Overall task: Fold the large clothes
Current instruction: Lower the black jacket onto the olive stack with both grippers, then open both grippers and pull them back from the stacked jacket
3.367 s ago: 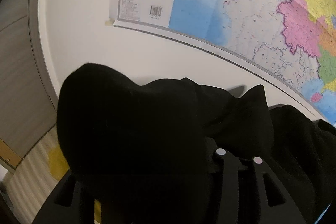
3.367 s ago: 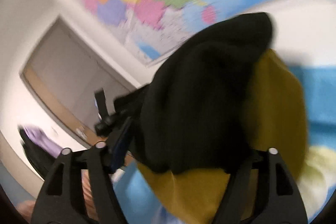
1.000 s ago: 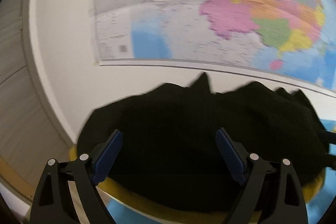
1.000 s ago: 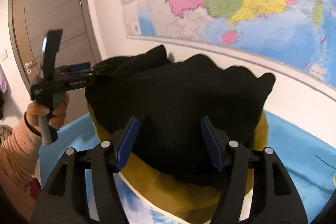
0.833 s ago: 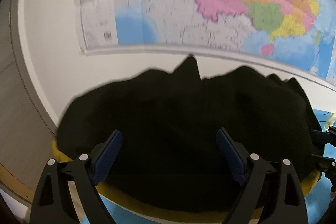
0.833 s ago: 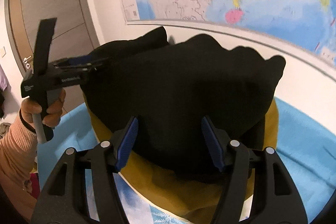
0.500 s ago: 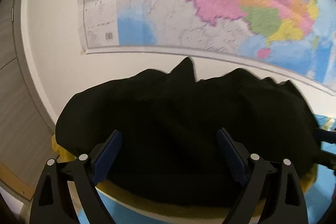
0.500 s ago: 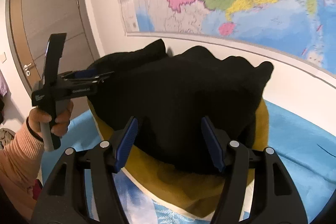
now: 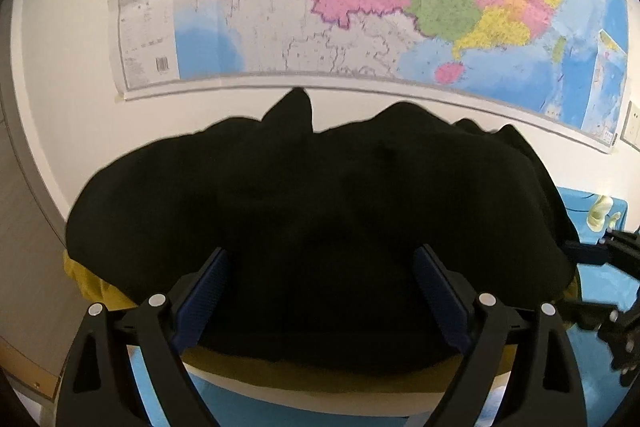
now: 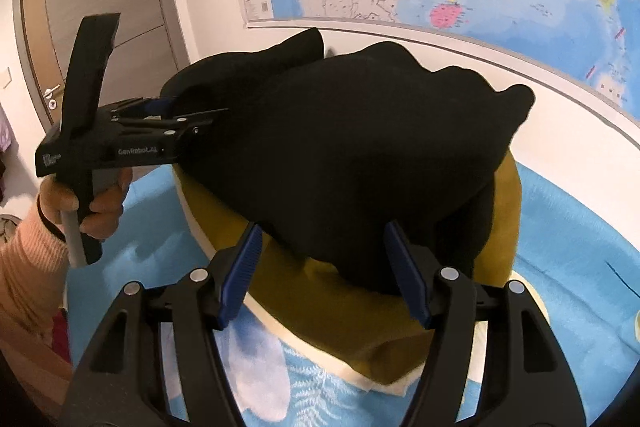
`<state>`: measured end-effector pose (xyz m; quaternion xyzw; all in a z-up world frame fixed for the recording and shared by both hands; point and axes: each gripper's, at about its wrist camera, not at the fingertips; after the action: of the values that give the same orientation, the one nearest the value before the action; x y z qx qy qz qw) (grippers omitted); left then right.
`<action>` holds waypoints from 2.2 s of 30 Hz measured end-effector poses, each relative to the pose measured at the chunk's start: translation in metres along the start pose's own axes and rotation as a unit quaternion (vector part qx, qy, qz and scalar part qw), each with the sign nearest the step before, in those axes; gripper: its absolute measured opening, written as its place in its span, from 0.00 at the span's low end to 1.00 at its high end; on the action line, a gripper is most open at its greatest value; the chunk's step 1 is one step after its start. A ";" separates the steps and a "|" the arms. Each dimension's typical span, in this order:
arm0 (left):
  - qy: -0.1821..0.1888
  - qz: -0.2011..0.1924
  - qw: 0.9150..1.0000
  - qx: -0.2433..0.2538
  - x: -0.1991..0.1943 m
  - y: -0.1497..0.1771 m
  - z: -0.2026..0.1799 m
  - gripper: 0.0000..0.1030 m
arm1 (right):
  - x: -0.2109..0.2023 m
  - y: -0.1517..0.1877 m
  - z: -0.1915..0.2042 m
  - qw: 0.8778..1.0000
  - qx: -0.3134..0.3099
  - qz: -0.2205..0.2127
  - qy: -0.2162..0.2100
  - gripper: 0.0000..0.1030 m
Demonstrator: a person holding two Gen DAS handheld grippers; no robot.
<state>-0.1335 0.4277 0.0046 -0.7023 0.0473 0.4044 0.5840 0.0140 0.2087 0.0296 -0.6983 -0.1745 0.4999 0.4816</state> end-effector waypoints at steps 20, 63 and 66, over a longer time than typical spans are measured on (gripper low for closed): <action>-0.014 -0.004 1.000 -0.010 -0.008 0.007 -0.016 0.90 | 0.004 0.005 -0.008 1.000 0.021 -0.004 -0.010 0.63; 0.041 -0.024 0.999 -0.022 -0.028 0.013 -0.036 0.91 | -0.036 0.039 -0.082 0.986 0.162 -0.010 -0.040 0.12; 0.041 -0.033 0.998 -0.024 -0.034 0.011 -0.030 0.91 | -0.052 0.035 -0.075 0.986 0.155 -0.046 -0.029 0.22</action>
<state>-0.1468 0.3844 0.0173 -0.7333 0.0377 0.3569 0.5775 0.0479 0.1168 0.0303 -0.5914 -0.1406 0.5184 0.6014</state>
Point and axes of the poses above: each gripper's, at about its wrist camera, not at the fingertips, and x roughly the way its jaws point, z to its left, y to its underside, and after that the axes turned 5 degrees about z, right-handed
